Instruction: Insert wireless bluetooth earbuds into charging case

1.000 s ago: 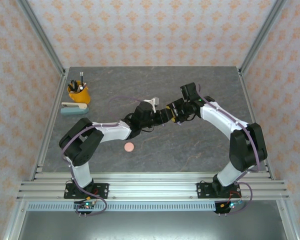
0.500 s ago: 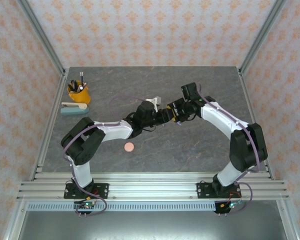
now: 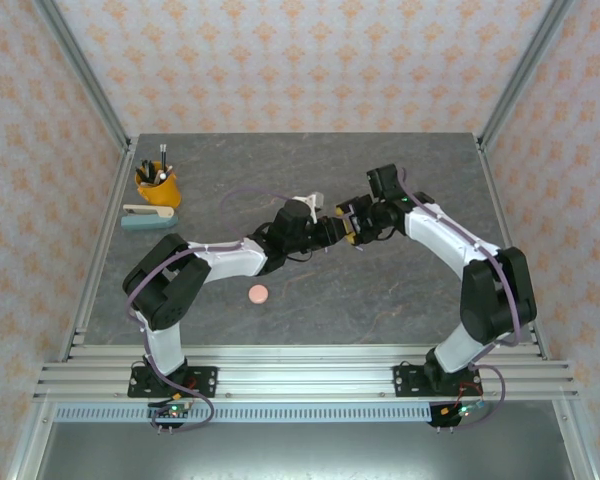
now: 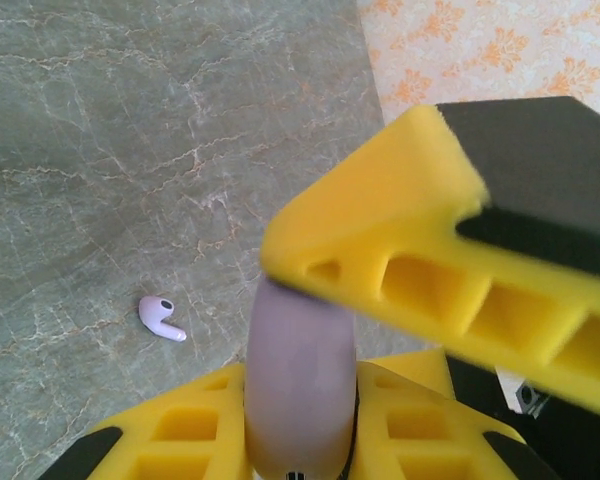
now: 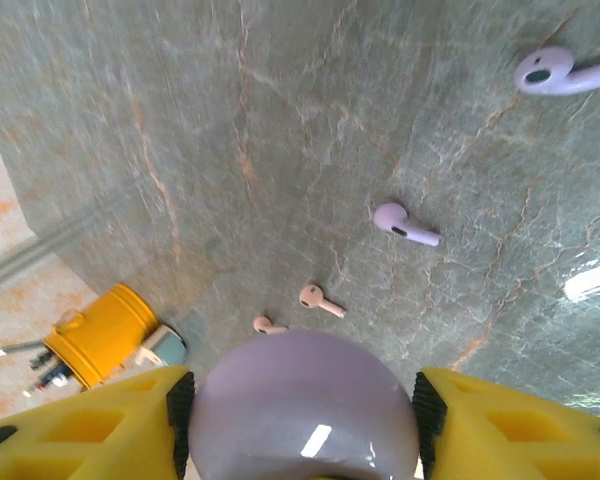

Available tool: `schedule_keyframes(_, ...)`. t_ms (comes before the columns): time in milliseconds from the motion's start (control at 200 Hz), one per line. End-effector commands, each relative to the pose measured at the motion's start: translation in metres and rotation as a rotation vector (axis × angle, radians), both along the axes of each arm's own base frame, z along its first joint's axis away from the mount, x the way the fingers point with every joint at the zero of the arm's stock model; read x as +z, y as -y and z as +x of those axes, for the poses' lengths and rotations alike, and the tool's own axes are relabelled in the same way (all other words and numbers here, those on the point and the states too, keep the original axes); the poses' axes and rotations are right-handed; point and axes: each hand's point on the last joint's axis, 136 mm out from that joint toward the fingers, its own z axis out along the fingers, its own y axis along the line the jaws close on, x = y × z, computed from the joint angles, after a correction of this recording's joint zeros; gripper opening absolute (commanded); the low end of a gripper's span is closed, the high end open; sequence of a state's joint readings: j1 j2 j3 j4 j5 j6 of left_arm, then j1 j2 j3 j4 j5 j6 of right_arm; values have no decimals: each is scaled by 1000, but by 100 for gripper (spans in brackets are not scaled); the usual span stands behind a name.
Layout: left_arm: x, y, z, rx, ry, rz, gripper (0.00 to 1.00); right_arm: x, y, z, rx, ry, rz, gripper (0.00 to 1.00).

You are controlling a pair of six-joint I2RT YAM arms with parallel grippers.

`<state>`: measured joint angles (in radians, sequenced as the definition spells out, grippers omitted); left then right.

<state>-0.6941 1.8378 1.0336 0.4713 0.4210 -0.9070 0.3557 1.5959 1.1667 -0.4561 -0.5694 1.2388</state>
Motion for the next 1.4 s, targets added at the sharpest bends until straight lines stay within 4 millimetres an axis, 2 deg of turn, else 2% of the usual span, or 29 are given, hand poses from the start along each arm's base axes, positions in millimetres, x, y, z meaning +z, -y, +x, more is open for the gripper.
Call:
schedule_keyframes(0, 13, 1, -2, -36, 34, 29, 8, 33, 27, 11, -43, 100, -8, 65)
schedule_keyframes(110, 17, -5, -8, -76, 40, 63, 1, 51, 52, 16, -60, 194, -43, 70)
schedule_keyframes(175, 23, -10, -9, -105, 48, 76, 0, 65, 66, 20, -47, 294, -77, 72)
schedule_keyframes(275, 34, -18, -13, -168, 55, 77, 0, 76, 88, 16, 15, 421, -243, 78)
schedule_keyframes(415, 52, -23, -17, -268, 53, 48, 0, 93, 90, 1, 147, 656, -343, 84)
schedule_keyframes(445, 55, -23, -18, -288, 52, 43, 0, 87, 89, -2, 180, 667, -352, 84)
schedule_keyframes(465, 57, -23, -19, -305, 51, 40, 0, 95, 86, -7, 199, 706, -347, 85)
schedule_keyframes(616, 71, -20, -27, -389, 55, 27, 0, 96, 57, -24, 367, 794, -225, 84)
schedule_keyframes(726, 78, -18, -28, -414, 56, 13, 0, 95, 44, -29, 422, 821, -148, 84)
schedule_keyframes(906, 85, -15, -26, -417, 65, -4, 0, 92, 31, -32, 470, 822, -78, 82)
schedule_keyframes(931, 85, -15, -26, -418, 64, -3, 0, 84, 29, -29, 477, 801, -71, 81)
schedule_keyframes(1146, 90, -15, -26, -419, 75, -5, 0, 76, 12, -30, 531, 781, -15, 80)
schedule_keyframes(1301, 93, -17, -25, -416, 83, -2, 0, 63, 1, -32, 568, 749, -10, 79)
schedule_keyframes(1391, 96, -18, -25, -415, 91, -3, 0, 52, 1, -32, 567, 721, -21, 77)
